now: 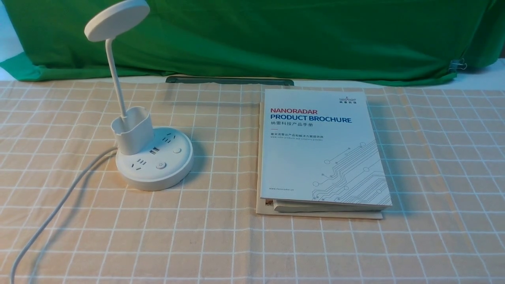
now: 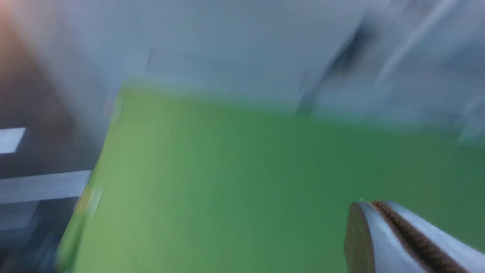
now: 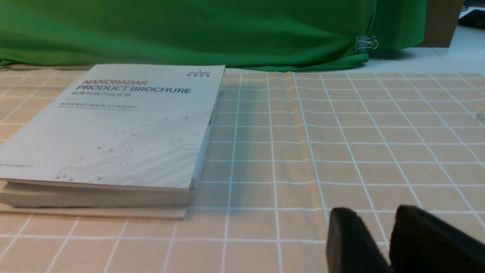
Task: Turn on the table lamp on the light coffee tablecloth with your hand.
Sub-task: 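Press the power button on the lamp base to turn the lamp on with the left gripper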
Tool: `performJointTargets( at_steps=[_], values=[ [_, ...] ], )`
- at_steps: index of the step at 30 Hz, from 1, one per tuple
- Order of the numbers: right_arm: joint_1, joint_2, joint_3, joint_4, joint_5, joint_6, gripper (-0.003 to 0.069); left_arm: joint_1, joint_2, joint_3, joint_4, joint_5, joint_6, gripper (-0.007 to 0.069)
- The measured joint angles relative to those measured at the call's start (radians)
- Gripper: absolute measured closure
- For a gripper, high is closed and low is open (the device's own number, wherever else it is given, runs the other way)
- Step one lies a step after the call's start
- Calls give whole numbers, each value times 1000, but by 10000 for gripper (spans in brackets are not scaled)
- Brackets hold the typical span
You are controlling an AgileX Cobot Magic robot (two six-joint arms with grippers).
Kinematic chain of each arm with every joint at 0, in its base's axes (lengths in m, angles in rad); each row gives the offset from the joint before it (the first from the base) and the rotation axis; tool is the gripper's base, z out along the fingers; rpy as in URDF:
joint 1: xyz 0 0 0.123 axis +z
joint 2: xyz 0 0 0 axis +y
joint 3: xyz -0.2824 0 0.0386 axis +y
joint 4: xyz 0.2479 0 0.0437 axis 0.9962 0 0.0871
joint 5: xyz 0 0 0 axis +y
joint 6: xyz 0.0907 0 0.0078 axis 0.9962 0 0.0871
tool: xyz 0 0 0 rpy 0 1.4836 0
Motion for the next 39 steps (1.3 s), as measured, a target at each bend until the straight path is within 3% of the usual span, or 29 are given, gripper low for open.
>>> performJointTargets(
  at_steps=[6,8,11,12,14,16,20,26,35,39],
  values=[
    [0,0,0,0,0,0,421,0,374,-90,-48,451,32,603],
    [0,0,0,0,0,0,421,0,503,-90,-152,561,101,603],
    [0,0,0,0,0,0,421,-1,703,-90,-459,675,356,603],
    [0,0,0,0,0,0,421,-1,713,-90,-479,679,374,603],
    [0,0,0,0,0,0,421,-22,825,-90,-667,692,552,612],
    [0,0,0,0,0,0,421,-70,912,-100,-728,681,614,625],
    [0,0,0,0,0,0,421,-179,1051,-182,-695,672,583,629],
    [0,0,0,0,0,0,421,-341,1308,-399,-437,685,386,629],
    [0,0,0,0,0,0,421,-327,1587,-703,-290,763,275,629],
    [0,0,0,0,1,0,421,-292,1690,-832,-173,784,159,627]
  ],
)
